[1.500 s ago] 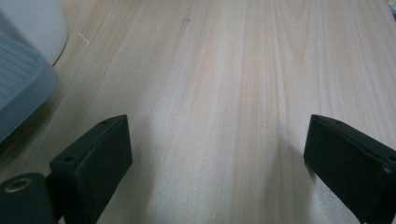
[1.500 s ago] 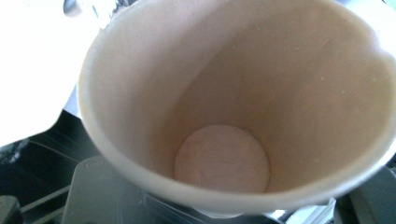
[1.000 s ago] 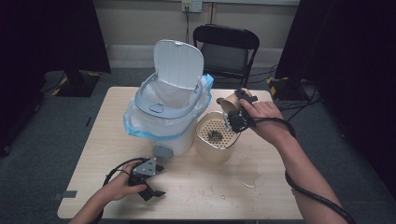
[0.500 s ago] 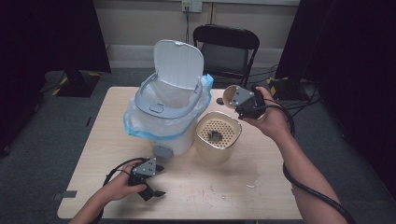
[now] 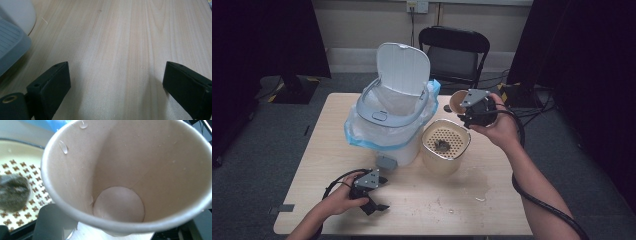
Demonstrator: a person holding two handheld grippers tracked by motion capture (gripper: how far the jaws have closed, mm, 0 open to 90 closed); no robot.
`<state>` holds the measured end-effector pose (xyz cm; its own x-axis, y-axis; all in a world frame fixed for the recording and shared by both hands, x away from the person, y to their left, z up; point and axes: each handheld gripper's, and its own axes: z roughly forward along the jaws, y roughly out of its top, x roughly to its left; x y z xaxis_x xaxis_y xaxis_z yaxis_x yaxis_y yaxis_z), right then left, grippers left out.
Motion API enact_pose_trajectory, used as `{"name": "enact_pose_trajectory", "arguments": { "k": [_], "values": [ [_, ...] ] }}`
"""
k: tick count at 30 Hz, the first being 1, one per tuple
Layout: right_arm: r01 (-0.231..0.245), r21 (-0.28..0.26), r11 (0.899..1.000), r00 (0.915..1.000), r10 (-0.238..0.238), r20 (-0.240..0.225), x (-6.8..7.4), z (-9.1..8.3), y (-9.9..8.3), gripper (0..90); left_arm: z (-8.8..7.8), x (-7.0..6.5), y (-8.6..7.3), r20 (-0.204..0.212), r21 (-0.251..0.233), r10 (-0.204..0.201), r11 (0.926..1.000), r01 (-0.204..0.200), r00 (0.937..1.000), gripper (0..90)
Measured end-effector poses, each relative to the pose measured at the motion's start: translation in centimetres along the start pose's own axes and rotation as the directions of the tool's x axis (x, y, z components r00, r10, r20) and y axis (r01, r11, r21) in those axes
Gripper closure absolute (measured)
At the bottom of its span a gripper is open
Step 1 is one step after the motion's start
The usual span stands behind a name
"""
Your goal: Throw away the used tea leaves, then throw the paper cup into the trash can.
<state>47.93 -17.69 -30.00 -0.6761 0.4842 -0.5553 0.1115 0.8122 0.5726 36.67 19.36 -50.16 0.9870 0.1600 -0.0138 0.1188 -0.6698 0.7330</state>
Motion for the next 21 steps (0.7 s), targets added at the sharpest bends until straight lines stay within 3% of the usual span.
{"name": "enact_pose_trajectory", "arguments": {
  "k": [4, 8, 11, 17, 21],
  "values": [
    [-0.011, -0.014, 1.0, 0.9998, 0.011, -0.018, -0.1, -0.1, 0.1, 33.1, 0.0, 0.0, 0.0, 0.0, 0.0, 0.003, 1.0, -0.003, 1.0, 7.0],
    [-0.058, -0.033, 0.998, 0.9976, 0.056, -0.04, -0.3, -0.3, 0.1, 33.1, 0.0, 0.0, 0.0, 0.0, 0.001, 0.004, 1.0, -0.004, 1.0, 7.0],
    [-0.112, -0.048, 0.993, 0.9914, 0.108, -0.073, -0.6, -0.4, 0.2, 33.0, 0.0, 0.0, 0.0, 0.0, 0.0, 0.004, 1.0, -0.004, 1.0, 7.0],
    [-0.21, -0.078, 0.974, 0.9709, 0.199, -0.133, -1.3, -0.7, 0.5, 32.9, -0.1, 0.0, 0.0, -0.001, 0.002, 0.005, 1.0, -0.005, 1.0, 7.0],
    [-0.225, -0.094, 0.97, 0.9666, 0.209, -0.148, -1.7, -1.0, 1.3, 32.6, -0.1, 0.1, 0.0, -0.001, 0.003, 0.009, 1.0, -0.009, 1.0, 7.1]
  ]
}}
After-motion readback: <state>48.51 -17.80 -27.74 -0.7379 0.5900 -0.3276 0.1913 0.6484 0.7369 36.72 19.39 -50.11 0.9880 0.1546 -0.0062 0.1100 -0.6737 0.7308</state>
